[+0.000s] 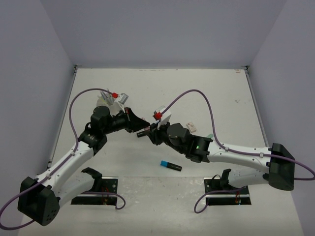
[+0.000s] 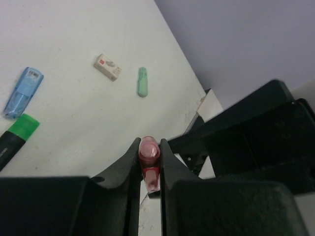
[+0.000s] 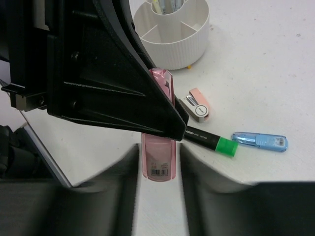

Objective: Sort the stationery into containers
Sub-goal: Pick up the stationery from the center of the board, then place the stationery in the storage box, then pick up the pen from the center of the board, then place the pen in the storage box, then pick up the pen from the center of the board.

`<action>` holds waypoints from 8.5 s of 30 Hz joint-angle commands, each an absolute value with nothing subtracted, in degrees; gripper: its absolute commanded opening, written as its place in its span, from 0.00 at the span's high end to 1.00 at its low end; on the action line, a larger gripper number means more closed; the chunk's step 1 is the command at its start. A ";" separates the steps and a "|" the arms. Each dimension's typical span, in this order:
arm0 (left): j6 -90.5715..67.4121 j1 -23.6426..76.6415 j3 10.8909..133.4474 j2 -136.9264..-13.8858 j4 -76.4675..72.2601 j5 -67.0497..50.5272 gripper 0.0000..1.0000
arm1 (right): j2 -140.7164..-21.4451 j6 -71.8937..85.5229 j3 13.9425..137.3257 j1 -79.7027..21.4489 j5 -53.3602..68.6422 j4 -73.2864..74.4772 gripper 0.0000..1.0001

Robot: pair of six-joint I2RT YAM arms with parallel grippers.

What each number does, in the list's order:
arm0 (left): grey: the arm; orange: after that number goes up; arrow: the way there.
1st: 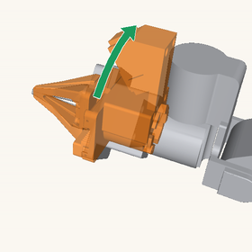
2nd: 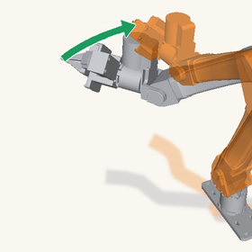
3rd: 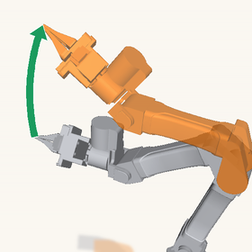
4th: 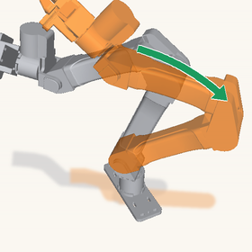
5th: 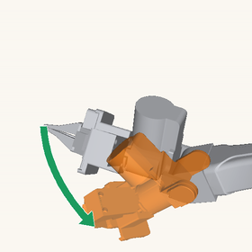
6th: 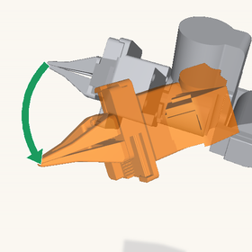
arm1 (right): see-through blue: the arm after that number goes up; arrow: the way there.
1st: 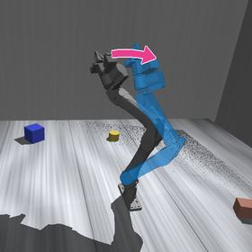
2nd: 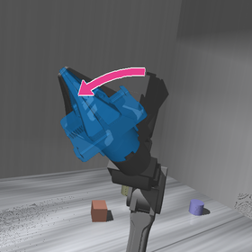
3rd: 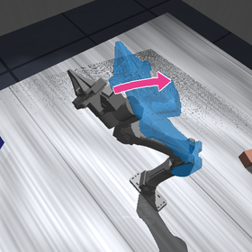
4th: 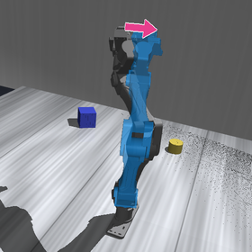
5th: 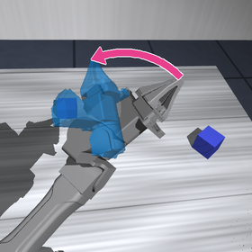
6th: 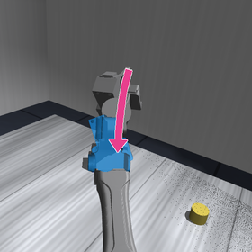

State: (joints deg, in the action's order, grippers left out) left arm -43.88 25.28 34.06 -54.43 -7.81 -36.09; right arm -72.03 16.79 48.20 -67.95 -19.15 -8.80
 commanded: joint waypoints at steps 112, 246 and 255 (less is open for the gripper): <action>-24.53 0.86 42.66 -50.45 11.47 -26.75 0.00 | -116.10 77.27 81.62 -44.12 -20.71 42.83 1.00; -29.03 1.32 54.09 -47.63 14.89 -32.81 0.00 | -75.70 48.97 46.88 -33.52 -19.12 31.05 1.00; -38.40 19.95 45.70 -54.93 -5.53 -42.08 0.00 | -63.55 20.92 50.37 -65.04 -23.12 3.87 1.00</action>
